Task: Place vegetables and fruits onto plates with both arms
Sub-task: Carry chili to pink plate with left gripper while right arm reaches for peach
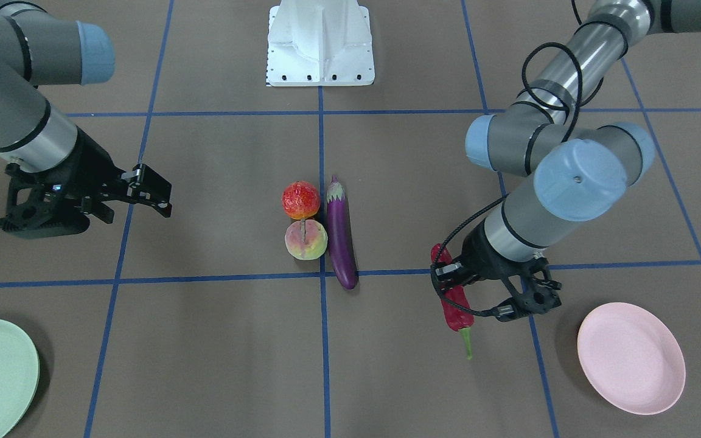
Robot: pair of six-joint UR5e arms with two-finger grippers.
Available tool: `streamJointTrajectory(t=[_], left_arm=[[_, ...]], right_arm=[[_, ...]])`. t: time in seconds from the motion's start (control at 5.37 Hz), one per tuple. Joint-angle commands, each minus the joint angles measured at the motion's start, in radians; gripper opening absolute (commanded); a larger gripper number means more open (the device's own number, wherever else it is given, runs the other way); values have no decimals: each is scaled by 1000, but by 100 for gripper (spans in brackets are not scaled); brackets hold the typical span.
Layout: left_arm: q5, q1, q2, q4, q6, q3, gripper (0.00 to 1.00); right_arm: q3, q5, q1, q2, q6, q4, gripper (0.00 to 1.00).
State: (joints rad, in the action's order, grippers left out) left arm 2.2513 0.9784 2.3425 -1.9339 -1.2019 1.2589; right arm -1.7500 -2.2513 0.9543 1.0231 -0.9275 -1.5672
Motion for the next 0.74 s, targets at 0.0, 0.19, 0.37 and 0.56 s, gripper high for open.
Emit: streamJointTrajectory(t=[0.0, 0.19, 0.37, 0.56], left_arm=[[-9, 113, -38, 9, 123, -71, 0], [-94, 156, -34, 9, 205, -172, 0], [-239, 178, -28, 6, 326, -261, 0], [-315, 184, -28, 4, 372, -326, 0]], right_arm=[[105, 96, -90, -99, -101, 41, 100], [188, 123, -126, -151, -178, 108, 100], [238, 139, -150, -191, -201, 122, 100], [251, 157, -175, -199, -211, 122, 100]])
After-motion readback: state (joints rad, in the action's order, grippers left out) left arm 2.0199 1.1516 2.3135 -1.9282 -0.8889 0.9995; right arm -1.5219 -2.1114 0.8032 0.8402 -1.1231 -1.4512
